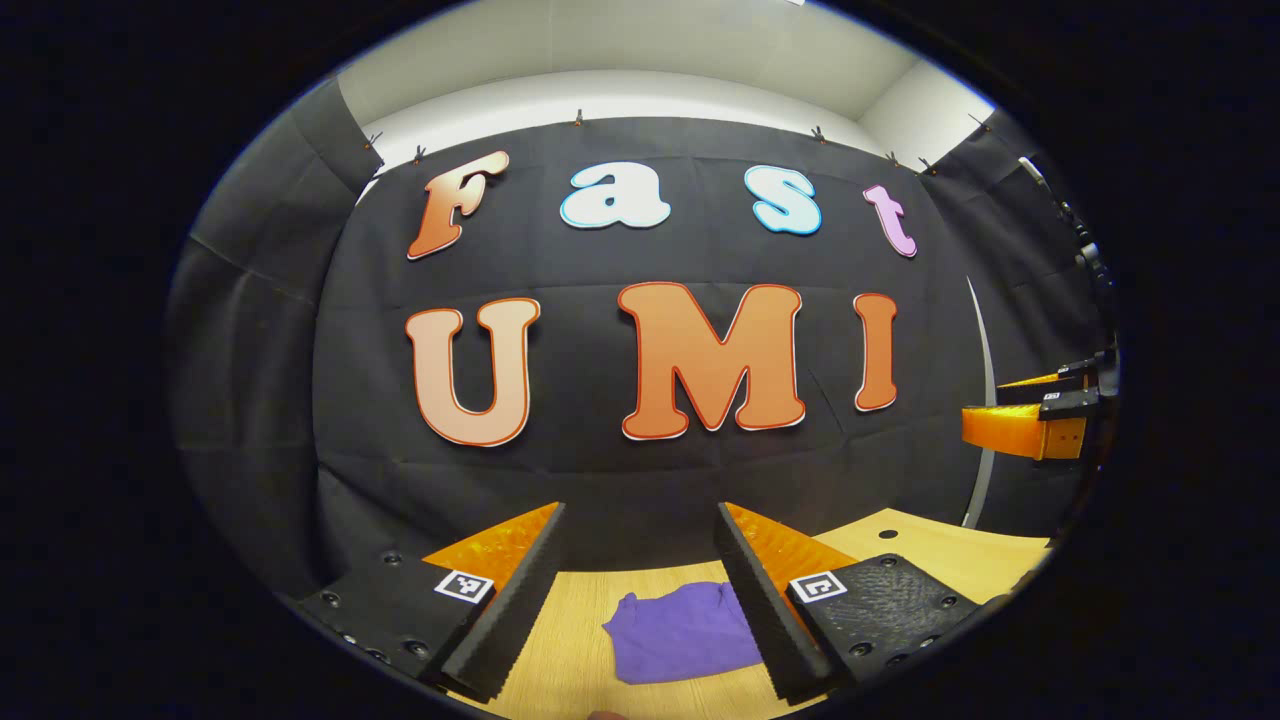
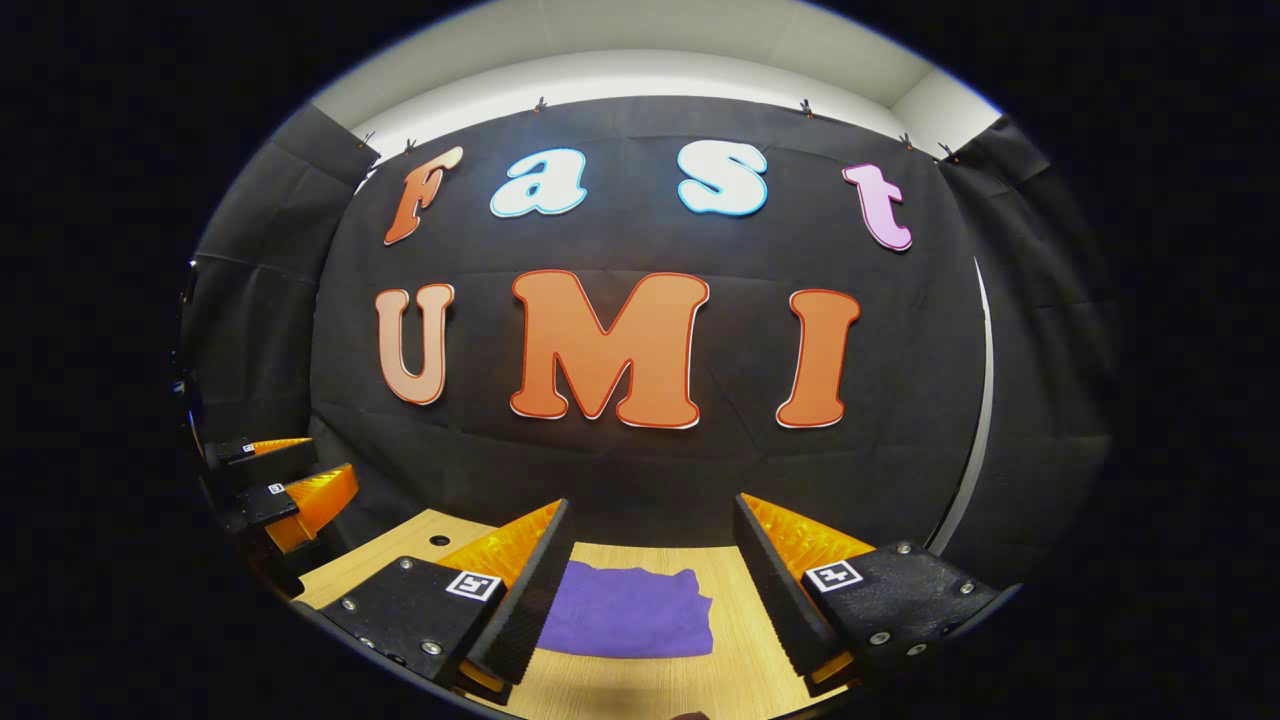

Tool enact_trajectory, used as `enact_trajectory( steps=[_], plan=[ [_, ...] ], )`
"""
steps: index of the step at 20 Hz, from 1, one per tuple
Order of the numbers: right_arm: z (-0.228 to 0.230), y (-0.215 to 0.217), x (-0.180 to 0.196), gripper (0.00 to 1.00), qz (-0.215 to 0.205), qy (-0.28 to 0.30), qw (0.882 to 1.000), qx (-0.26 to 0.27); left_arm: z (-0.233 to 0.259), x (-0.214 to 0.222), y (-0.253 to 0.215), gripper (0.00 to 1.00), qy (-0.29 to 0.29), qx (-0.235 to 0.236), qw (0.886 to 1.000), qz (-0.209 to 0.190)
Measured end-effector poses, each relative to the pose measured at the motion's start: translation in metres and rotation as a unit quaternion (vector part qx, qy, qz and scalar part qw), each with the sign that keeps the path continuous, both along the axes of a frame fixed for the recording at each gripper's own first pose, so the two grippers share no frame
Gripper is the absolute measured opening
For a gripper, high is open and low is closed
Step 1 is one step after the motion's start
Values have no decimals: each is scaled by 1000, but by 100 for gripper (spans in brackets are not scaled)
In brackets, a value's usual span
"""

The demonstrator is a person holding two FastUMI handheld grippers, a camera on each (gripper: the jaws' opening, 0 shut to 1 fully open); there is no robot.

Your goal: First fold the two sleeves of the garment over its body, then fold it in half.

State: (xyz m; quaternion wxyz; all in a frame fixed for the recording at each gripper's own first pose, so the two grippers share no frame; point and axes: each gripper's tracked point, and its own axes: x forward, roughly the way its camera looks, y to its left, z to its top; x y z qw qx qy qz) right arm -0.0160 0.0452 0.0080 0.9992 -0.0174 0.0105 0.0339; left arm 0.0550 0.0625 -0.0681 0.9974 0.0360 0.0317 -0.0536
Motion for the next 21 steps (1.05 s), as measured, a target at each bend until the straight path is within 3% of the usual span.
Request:
enact_trajectory(
  steps=[5, 21],
  plan=[
    [3, -11, -7, 95, 17, -1, 1000, -1, -6, -5, -4, 92, 14, -6, 1000, 24],
    [3, -87, -30, 95, 8, -6, 1000, 1, 2, -17, -71, 92, 19, -8, 1000, 18]
  ],
)
